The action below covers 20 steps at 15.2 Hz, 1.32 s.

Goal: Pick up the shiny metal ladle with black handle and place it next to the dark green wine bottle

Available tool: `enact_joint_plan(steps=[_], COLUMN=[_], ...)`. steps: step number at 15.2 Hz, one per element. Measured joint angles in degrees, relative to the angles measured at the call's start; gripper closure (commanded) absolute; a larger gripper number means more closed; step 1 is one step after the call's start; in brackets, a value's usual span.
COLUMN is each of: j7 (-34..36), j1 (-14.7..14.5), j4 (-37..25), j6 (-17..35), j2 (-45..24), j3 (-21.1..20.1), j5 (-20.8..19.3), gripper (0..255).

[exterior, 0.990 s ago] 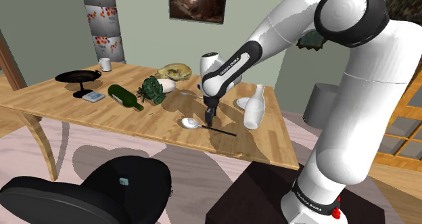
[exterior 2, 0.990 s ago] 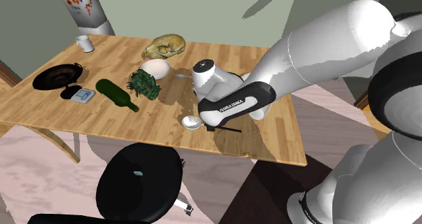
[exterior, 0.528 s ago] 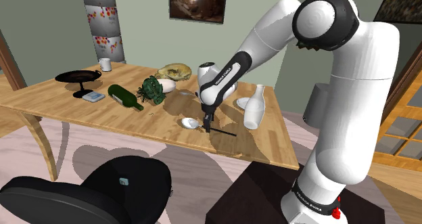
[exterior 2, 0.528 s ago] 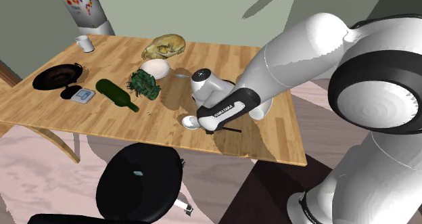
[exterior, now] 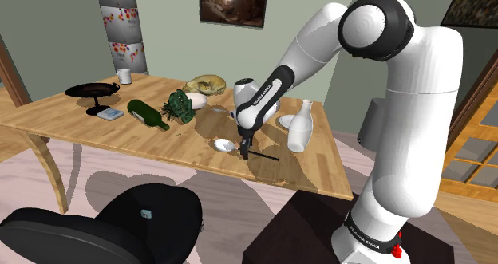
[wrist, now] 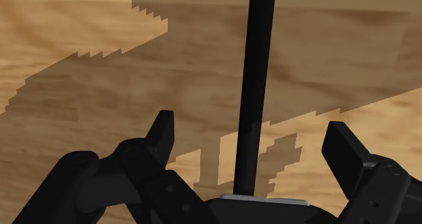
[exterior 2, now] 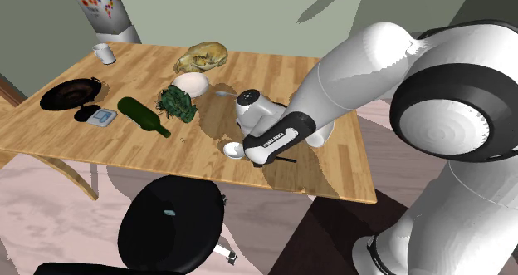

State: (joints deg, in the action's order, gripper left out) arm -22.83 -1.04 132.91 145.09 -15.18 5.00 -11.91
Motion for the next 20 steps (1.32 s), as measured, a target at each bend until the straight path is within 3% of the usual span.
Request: enact_joint_plan(steps=[1,2,12,20], j7=[0.0,0.0,0.0,-0.97], j1=[0.0,0.0,-0.06,0.02], j4=[0.0,0.0,0.05,-0.47], j6=[0.01,0.01,0.07,-4.83], j2=[-0.01,-0.01,0.13,4.43], j3=[0.0,0.0,-0.09,-0.2], j5=[0.0,0.0,0.0,0.61], gripper=[0,255,255,255])
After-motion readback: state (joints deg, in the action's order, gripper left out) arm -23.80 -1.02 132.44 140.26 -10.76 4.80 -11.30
